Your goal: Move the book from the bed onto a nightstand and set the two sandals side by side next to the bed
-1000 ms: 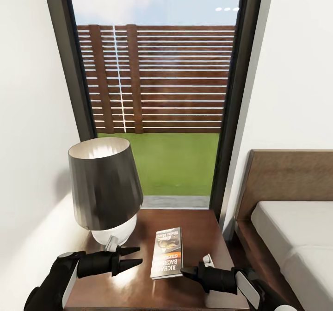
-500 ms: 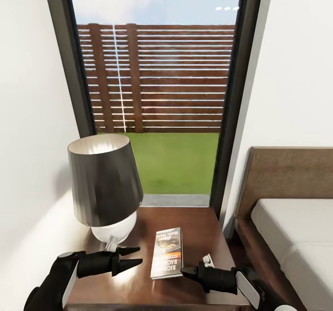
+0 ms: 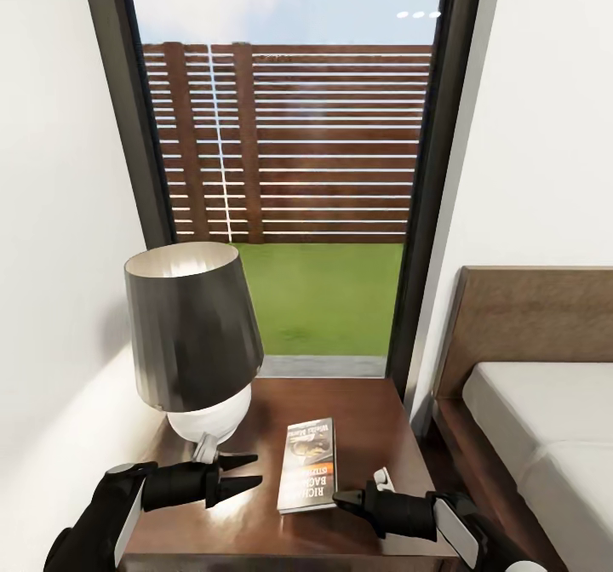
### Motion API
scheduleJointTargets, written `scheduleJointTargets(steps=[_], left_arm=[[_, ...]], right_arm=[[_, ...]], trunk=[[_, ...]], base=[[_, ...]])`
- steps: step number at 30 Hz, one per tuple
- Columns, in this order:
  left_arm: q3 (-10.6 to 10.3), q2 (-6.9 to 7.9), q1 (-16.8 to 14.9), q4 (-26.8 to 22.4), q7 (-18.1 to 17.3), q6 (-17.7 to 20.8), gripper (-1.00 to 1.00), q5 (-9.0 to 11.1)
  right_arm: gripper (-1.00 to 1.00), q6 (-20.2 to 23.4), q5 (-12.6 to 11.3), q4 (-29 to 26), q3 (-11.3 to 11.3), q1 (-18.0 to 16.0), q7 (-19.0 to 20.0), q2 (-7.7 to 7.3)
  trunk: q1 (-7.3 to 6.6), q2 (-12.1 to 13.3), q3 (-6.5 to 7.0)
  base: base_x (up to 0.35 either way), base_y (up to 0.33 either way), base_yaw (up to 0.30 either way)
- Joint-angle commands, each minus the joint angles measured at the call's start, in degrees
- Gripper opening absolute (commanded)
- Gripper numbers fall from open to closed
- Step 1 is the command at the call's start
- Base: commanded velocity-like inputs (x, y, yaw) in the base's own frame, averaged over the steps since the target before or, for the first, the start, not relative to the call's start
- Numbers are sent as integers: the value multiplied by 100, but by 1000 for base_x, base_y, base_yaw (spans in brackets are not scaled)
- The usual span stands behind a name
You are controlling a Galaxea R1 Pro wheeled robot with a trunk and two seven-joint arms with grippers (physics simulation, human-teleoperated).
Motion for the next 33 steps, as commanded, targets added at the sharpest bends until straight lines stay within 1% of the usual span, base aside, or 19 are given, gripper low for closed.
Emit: scheduleJointTargets(steps=[1,9,14,16,22,26,33], left_arm=[[16,-4,-4,-6,-42,60,100,-49],[16,-4,-4,-6,-42,62,100,-45],[11,-4,-4,-6,-42,65,100,-44],[13,-4,-4,-6,-42,65,100,-44],[13,-9,-4,-6,-42,65,100,-44],[9,-9,-4,-6,-42,65,100,-47],[15,-5,-4,-6,-42,65,100,-44]], right_arm=[[-100,30,-44,-3,26,-4,-3,-7],[-100,31,-44,-3,27,-4,4,0],[-100,31,-44,-3,32,-4,1,1],[-100,31,-44,-3,34,-4,3,1],[-100,31,-44,-3,34,-4,0,2],[-100,31,-44,-3,34,-4,1,1],[-100,31,-44,-3,31,-4,-1,0]], trunk=[[-1,-3,-6],[-1,-3,-6],[109,-203,-96],[114,-206,-140],[114,-206,-140],[124,-211,-229],[124,-211,-229]], base=[[0,0,0],[0,0,0],[0,0,0],[0,0,0],[0,0,0],[0,0,0],[0,0,0]])
